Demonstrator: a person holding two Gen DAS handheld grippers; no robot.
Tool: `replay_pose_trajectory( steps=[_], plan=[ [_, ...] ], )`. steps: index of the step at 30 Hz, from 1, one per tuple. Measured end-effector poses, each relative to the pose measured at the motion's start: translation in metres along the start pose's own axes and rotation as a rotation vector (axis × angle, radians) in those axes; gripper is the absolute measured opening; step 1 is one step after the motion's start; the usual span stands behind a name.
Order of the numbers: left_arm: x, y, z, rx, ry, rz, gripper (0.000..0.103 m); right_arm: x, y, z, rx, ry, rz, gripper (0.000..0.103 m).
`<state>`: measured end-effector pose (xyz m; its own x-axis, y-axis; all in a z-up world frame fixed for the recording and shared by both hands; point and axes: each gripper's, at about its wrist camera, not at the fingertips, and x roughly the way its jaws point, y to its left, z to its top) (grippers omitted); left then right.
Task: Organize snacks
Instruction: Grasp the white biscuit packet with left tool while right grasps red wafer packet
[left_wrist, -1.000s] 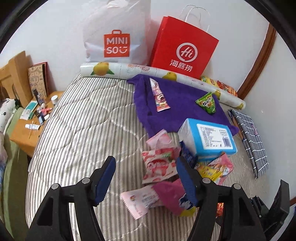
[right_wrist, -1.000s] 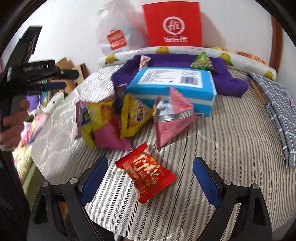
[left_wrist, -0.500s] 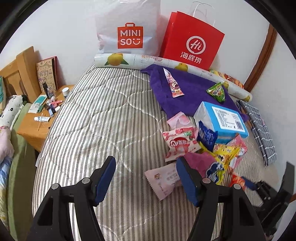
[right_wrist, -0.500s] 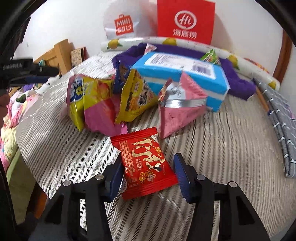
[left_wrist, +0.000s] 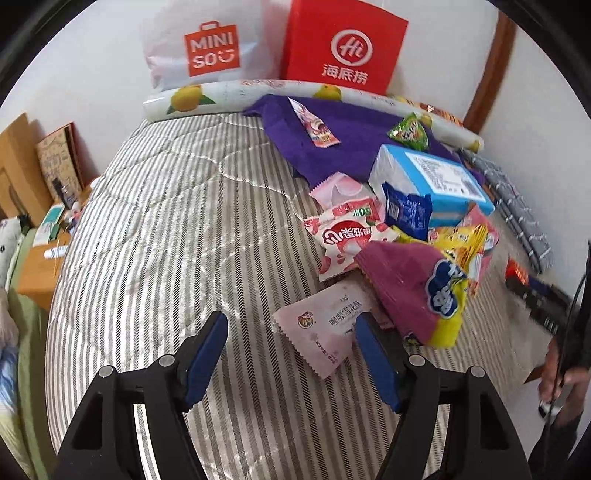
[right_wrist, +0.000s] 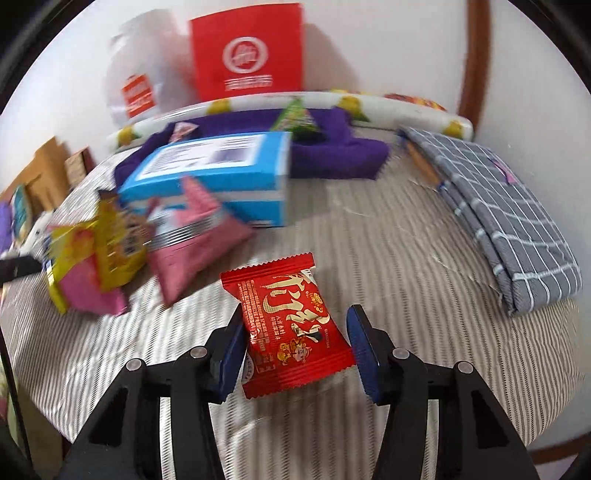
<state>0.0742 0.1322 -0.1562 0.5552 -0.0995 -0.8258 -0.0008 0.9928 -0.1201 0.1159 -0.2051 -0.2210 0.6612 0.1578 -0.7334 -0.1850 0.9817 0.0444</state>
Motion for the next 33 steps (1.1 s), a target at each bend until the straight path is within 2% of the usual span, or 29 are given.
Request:
replay_pose_trajectory(
  steps=[13,15,17,23,26,29,32,33],
  plan=[
    [0.03,-0.006,0.007,0.067,0.05,-0.167,0.07,0.019,-0.021,0.006,0.07,0.019,-0.038,0.053],
    [0.029,-0.008,0.005,0.084,0.05,-0.171,0.065,0.019,-0.024,0.006,0.083,0.016,-0.038,0.053],
    [0.026,-0.009,0.002,0.092,0.059,-0.17,0.057,0.019,-0.025,0.006,0.087,0.015,-0.036,0.053],
    [0.014,-0.013,-0.018,0.102,0.073,-0.21,0.052,0.017,-0.026,0.002,0.091,0.011,-0.032,0.053],
    [0.009,-0.018,-0.027,0.117,0.072,-0.21,0.053,0.015,-0.025,0.001,0.092,0.008,-0.02,0.053],
    [0.002,-0.02,-0.029,0.125,0.05,-0.175,0.054,0.013,-0.024,-0.001,0.09,0.005,-0.014,0.053],
    [0.0,-0.021,-0.023,0.139,0.024,-0.135,0.064,0.011,-0.023,-0.003,0.09,0.002,-0.01,0.053],
    [0.001,-0.022,-0.02,0.149,0.019,-0.121,0.064,0.011,-0.023,-0.004,0.091,0.002,-0.009,0.053]
  ],
)
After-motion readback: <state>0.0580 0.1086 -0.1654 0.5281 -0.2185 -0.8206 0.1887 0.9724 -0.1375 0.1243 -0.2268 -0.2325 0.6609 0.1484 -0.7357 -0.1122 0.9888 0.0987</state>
